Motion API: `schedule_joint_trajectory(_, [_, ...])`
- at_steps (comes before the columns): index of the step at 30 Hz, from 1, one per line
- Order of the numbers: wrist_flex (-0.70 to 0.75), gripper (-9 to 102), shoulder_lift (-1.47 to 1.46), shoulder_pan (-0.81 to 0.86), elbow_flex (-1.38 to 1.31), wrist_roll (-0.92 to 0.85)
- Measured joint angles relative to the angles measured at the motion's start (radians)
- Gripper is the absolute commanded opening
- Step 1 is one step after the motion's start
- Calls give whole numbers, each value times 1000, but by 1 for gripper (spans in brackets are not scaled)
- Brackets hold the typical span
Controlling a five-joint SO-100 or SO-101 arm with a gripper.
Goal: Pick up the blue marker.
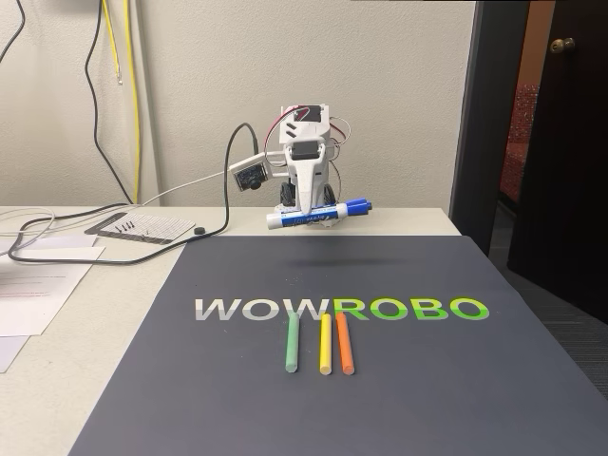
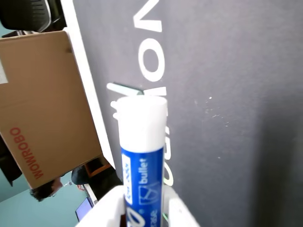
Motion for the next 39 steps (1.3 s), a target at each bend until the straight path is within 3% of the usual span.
schedule_joint_trajectory(39, [-12,0,0,6,18,-6])
